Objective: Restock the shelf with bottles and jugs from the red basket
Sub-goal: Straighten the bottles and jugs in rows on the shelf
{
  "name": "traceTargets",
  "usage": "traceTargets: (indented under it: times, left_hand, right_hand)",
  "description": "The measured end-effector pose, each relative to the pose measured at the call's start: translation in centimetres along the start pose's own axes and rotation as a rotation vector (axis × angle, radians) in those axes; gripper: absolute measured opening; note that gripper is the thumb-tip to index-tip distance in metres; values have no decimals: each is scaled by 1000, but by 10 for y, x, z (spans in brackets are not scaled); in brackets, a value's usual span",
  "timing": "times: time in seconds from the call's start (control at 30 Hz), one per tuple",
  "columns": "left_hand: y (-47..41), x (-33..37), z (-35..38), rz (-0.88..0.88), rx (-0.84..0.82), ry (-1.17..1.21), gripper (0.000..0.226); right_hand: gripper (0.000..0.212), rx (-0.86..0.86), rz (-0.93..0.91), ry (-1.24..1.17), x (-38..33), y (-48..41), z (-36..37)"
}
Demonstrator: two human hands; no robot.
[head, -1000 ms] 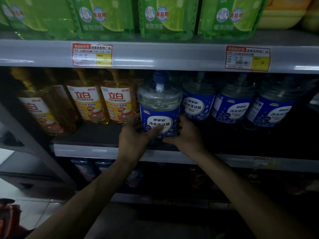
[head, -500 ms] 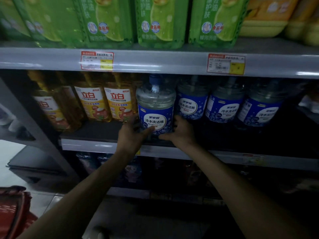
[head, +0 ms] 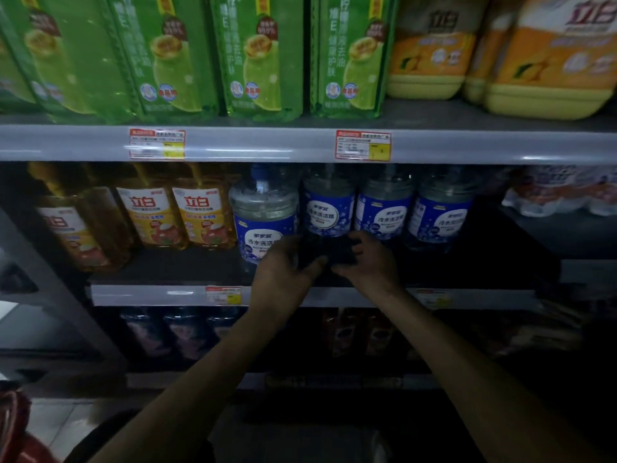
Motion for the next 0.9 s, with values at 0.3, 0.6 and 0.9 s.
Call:
traceTargets:
  times: [0.3, 0.6, 0.9]
  left_hand:
    - [-36, 17, 59, 44, -170, -314, 104]
    - [-72, 1, 99, -74, -86, 95, 102]
    - [-89, -11, 112, -117, 72, 344, 84]
  right_hand:
    - [67, 11, -109, -11, 25, -26, -19]
    - [72, -27, -46, -193, 47, -64, 5]
    - [65, 183, -101, -231, 50, -74, 20]
Point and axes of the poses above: each hand's wrist, its own y-axis away from the middle knuckle, its own z-axis out of the palm, x = y × z, the point moved 4 cm from there along -y, towards the middle knuckle, and after that the axes turned 14 degrees about -y, right-handed, at the moved point
